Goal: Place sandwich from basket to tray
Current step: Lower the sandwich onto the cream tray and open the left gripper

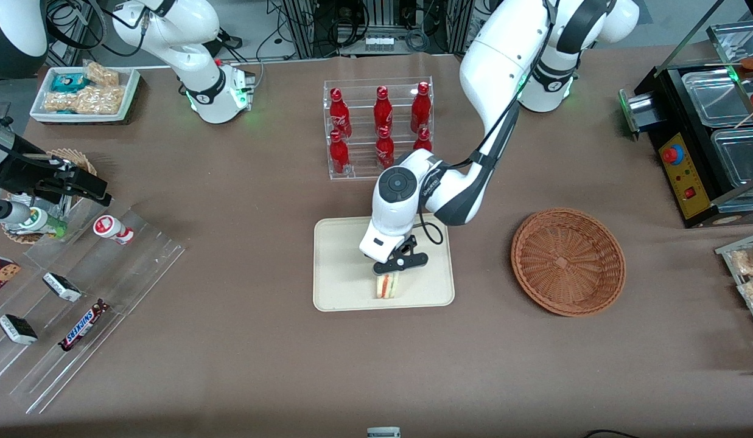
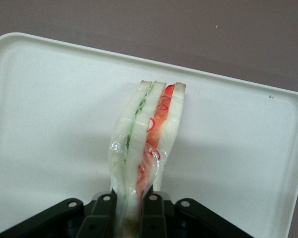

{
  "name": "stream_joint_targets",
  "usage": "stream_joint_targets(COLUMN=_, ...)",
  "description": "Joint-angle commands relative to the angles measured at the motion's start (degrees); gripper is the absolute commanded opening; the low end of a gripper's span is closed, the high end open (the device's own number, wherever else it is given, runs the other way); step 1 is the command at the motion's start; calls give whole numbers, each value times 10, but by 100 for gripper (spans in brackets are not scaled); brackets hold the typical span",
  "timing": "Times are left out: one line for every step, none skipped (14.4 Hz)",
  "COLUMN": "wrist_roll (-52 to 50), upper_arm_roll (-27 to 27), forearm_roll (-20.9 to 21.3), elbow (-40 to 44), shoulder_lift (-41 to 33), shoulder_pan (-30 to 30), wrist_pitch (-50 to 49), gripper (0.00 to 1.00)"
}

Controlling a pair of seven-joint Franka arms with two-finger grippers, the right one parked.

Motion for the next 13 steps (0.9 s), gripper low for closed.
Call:
stream_joint_targets(wrist_roll=-30, upper_arm_roll=7, forearm_roll=2, elbow=11, shoulder_lift=-1, shoulder_pan=-4, wrist_pitch=5, gripper=100)
stream_joint_targets(wrist_roll=-25, upper_arm_roll=8, forearm_roll=2, elbow=15, shoulder_lift=-5, shoulder_pan=-3, wrist_pitch=1, gripper=100)
stream_joint_targets(wrist_roll=-28, upper_arm_roll=9, forearm_roll=5, elbow=17, shoulder_lift=-20, shoulder_pan=-3, wrist_pitch=-2, gripper=100)
stream_joint_targets(wrist_roll=-28, upper_arm_roll=10, forearm_roll=12, elbow=16, shoulder_lift=-43, shoulder_pan=-3, wrist_pitch=-7, gripper=100)
stream_joint_targets(wrist_roll=-28, upper_arm_roll=11, forearm_roll=14, elbow=17, shoulder_lift=-63, shoulder_pan=-3, wrist_pitch=-21, gripper=100)
stream_joint_targets(wrist_roll=-26, upper_arm_roll=12, forearm_roll=15, elbow=16, shoulder_lift=-84, shoulder_pan=-1, wrist_pitch=-42, gripper=100)
stream_joint_targets(wrist_roll=-22, upper_arm_roll=15, forearm_roll=16, elbow=15, shoulder_lift=-105, shoulder_pan=-1, wrist_pitch=-67, gripper=100)
stream_joint_targets(wrist_roll=-21, upper_arm_roll=21, forearm_roll=38, elbow=16, shoulder_lift=-125, shoulder_pan=-1, wrist_pitch=-92, gripper=100)
stream_joint_targets(wrist_roll=-22, upper_arm_roll=22, forearm_roll=61, elbow=14, shoulder_lift=-142, shoulder_pan=0, wrist_pitch=-112, gripper=100)
stream_joint_targets(wrist_roll=-30, upper_arm_roll=23, forearm_roll=66, elbow=9, shoulder_lift=-163, shoulder_pan=3, wrist_pitch=-132, gripper=100)
stream_joint_targets(wrist_roll=-30, upper_arm_roll=25, forearm_roll=65, elbow=1, shoulder_lift=-175, shoulder_pan=15, wrist_pitch=-156, gripper=100)
stream_joint_targets(wrist_roll=-22, upper_arm_roll=26, forearm_roll=62, elbow=-2, shoulder_lift=-188, shoulder_pan=32, wrist_pitch=-177, gripper=100)
stream_joint_targets(wrist_roll=-18, upper_arm_roll=26, forearm_roll=61, elbow=-8, shoulder_lift=-202, shoulder_pan=56, wrist_pitch=-199, gripper=100)
